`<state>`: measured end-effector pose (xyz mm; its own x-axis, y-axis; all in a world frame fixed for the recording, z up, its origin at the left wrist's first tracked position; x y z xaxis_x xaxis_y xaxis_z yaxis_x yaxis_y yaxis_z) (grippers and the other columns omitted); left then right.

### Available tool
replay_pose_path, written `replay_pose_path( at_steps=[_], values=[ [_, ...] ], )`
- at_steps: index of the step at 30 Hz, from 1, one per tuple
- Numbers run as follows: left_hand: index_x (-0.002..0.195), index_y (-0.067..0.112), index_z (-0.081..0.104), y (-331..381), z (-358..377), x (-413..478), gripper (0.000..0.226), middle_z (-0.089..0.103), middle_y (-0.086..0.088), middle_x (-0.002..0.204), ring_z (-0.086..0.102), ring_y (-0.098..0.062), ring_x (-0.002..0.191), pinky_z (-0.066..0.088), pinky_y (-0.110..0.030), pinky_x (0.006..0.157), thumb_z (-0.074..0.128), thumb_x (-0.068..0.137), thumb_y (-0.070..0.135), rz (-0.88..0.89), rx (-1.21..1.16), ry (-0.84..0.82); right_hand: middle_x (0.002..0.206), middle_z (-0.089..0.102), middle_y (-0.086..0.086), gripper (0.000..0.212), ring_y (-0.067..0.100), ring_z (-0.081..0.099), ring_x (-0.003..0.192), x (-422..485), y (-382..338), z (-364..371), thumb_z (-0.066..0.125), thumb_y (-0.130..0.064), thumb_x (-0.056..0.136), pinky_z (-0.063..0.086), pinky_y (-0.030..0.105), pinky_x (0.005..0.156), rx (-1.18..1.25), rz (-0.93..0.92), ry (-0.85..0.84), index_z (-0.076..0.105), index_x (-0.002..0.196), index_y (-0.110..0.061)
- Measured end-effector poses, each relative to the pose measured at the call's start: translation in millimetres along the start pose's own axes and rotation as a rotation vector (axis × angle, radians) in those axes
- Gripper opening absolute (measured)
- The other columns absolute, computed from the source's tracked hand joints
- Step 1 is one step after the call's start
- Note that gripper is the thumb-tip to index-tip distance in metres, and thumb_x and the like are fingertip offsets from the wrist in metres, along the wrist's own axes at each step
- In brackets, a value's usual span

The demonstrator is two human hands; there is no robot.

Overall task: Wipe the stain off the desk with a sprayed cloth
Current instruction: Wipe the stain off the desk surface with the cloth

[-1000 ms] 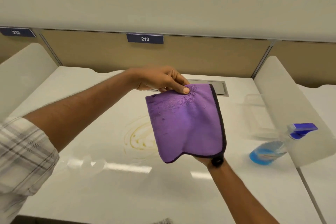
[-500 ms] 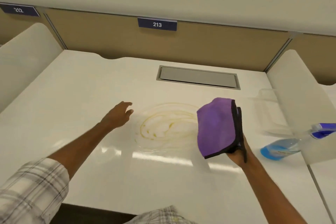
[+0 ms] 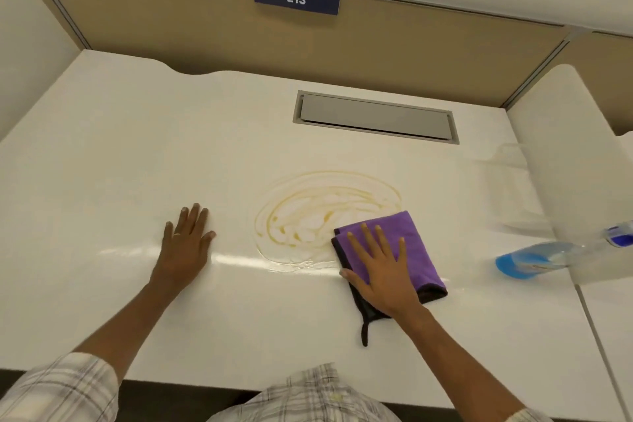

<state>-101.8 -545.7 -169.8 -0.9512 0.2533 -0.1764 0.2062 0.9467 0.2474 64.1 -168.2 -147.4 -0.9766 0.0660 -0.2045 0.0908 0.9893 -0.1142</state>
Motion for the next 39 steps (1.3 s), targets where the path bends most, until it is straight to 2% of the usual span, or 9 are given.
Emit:
replay_pose_path(
  at_steps=[4, 12, 18, 21, 25, 28, 32, 35, 39],
  values=[
    [0.161, 0.005, 0.037, 4, 0, -5, 0.069, 0.029, -0.014, 0.171, 0.026, -0.034, 0.160, 0.017, -0.056, 0.128, 0.019, 0.105, 0.041, 0.021, 0.012, 0.100, 0.176, 0.005, -0.004, 0.083, 0.029, 0.003, 0.163, 2, 2, 21, 0.024, -0.083, 0.096, 0.004, 0.070, 0.124, -0.028, 0.020, 0.002, 0.008, 0.165, -0.041],
    [0.160, 0.015, 0.040, -7, 6, -4, 0.059, 0.034, -0.006, 0.171, 0.027, -0.027, 0.161, 0.013, -0.046, 0.129, 0.029, 0.108, 0.039, 0.021, -0.011, 0.201, 0.175, 0.013, -0.010, 0.086, 0.025, 0.013, 0.162, 36, 60, 13, 0.024, -0.090, 0.089, 0.021, 0.074, 0.116, -0.068, -0.012, -0.021, 0.014, 0.163, -0.047],
    [0.159, 0.017, 0.042, -7, 2, -5, 0.056, 0.036, -0.006, 0.170, 0.030, -0.026, 0.160, 0.019, -0.049, 0.129, 0.032, 0.108, 0.039, 0.010, -0.038, 0.245, 0.176, 0.001, -0.004, 0.082, 0.035, 0.000, 0.162, 122, 115, -11, 0.021, -0.084, 0.093, 0.002, 0.078, 0.118, -0.023, 0.212, 0.047, 0.009, 0.164, -0.045],
    [0.159, 0.017, 0.042, -8, 3, -4, 0.056, 0.035, -0.004, 0.170, 0.027, -0.024, 0.161, 0.019, -0.050, 0.130, 0.032, 0.108, 0.039, 0.009, -0.053, 0.248, 0.176, 0.005, 0.000, 0.085, 0.039, 0.003, 0.161, 169, 136, -22, 0.013, -0.084, 0.092, 0.003, 0.080, 0.118, 0.028, 0.354, 0.074, 0.010, 0.165, -0.040],
    [0.160, 0.017, 0.041, -8, 4, -5, 0.056, 0.034, -0.005, 0.171, 0.026, -0.024, 0.162, 0.018, -0.050, 0.130, 0.031, 0.109, 0.039, 0.008, -0.027, 0.257, 0.176, 0.009, 0.004, 0.084, 0.038, 0.006, 0.161, 205, 139, -26, 0.009, -0.081, 0.093, 0.004, 0.079, 0.119, 0.058, 0.385, 0.088, 0.008, 0.165, -0.038],
    [0.161, 0.015, 0.037, -6, 5, -4, 0.056, 0.033, -0.009, 0.171, 0.026, -0.028, 0.161, 0.015, -0.050, 0.129, 0.028, 0.110, 0.037, 0.034, 0.053, 0.254, 0.175, 0.013, 0.005, 0.077, 0.038, 0.009, 0.161, 194, 128, -21, 0.013, -0.075, 0.098, 0.007, 0.077, 0.120, 0.040, 0.279, 0.104, 0.011, 0.165, -0.037],
    [0.165, 0.017, 0.027, -6, 6, -2, 0.059, 0.027, -0.007, 0.174, 0.022, -0.026, 0.162, -0.001, -0.050, 0.129, 0.021, 0.111, 0.039, 0.060, 0.188, 0.247, 0.176, 0.011, 0.003, 0.075, 0.035, 0.010, 0.162, 133, 101, -6, 0.011, -0.072, 0.101, 0.010, 0.074, 0.122, -0.035, 0.056, 0.068, 0.009, 0.166, -0.035],
    [0.166, 0.022, 0.026, -11, 8, -1, 0.058, 0.024, -0.001, 0.175, 0.017, -0.020, 0.164, -0.007, -0.052, 0.128, 0.022, 0.111, 0.041, 0.027, 0.132, 0.235, 0.176, 0.011, 0.003, 0.075, 0.034, 0.007, 0.162, 68, 78, 12, 0.016, -0.071, 0.101, 0.011, 0.072, 0.122, -0.045, -0.035, 0.048, 0.011, 0.166, -0.034],
    [0.165, 0.026, 0.027, -14, 9, 1, 0.057, 0.022, 0.005, 0.175, 0.013, -0.016, 0.164, -0.006, -0.053, 0.127, 0.026, 0.110, 0.043, -0.007, 0.050, 0.226, 0.176, 0.009, 0.001, 0.079, 0.034, 0.004, 0.162, 7, 6, 38, 0.030, -0.074, 0.099, 0.009, 0.075, 0.120, -0.042, -0.350, 0.007, 0.015, 0.166, -0.035]
  ],
)
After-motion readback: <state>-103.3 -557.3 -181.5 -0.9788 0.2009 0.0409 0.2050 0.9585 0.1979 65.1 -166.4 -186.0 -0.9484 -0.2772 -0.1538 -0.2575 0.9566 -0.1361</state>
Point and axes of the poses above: each hand's wrist, its own x-axis towards the middle knuckle, its own z-axis out of the palm, y = z × x, the point moved 8 cm from there along x, towards the middle knuckle
